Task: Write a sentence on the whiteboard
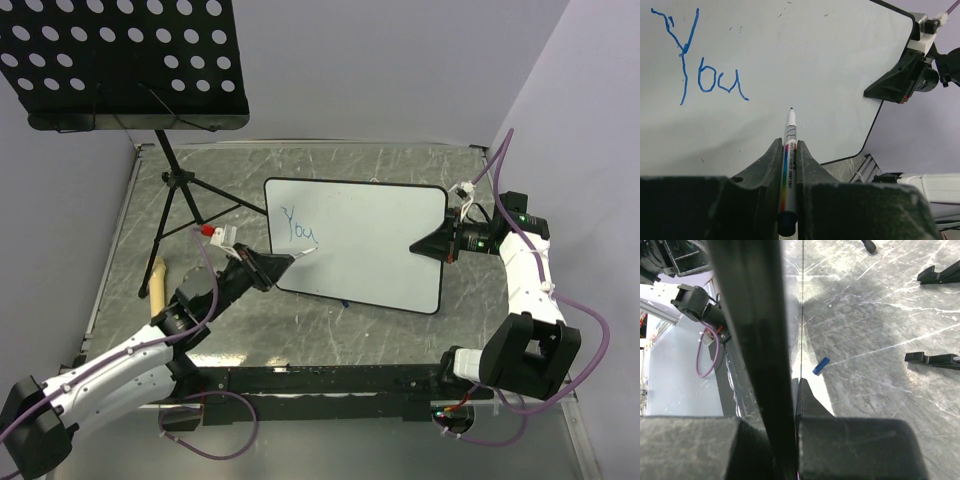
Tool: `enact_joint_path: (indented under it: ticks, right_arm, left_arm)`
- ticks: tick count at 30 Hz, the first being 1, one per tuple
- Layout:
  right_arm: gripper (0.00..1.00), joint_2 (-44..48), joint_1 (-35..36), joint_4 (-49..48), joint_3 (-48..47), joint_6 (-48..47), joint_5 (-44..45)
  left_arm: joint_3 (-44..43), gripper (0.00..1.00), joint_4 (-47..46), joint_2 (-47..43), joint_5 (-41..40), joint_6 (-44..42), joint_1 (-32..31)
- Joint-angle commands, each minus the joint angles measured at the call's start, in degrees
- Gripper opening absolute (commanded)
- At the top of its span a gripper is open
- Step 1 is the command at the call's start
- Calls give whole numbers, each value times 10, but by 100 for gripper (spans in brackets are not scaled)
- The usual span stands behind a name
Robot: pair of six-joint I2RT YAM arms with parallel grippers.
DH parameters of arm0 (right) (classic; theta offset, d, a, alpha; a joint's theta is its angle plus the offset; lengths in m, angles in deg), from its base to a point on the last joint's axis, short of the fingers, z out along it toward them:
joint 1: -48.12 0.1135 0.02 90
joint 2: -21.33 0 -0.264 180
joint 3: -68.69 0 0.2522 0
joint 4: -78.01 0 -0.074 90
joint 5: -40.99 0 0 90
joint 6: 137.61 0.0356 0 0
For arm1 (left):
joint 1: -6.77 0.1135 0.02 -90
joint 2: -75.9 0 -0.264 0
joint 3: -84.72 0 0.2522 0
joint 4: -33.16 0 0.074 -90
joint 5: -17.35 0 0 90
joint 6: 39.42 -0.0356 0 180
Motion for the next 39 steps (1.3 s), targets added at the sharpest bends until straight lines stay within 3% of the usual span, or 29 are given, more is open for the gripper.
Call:
enact_joint_path:
  ticks: [1,14,39]
  right_arm:
    - [0,7,1,-5,-17,-14,-135]
    - [0,0,2,12,-23,-29,-136]
    - [0,0,-1,18,-24,-35,-137]
  left_arm:
    - [-37,1,-43,30,-39,-18,-19]
    - [-101,1,-99,149,-79,-36,-44]
    - [-123,1,-66,180,-114,-53,-56]
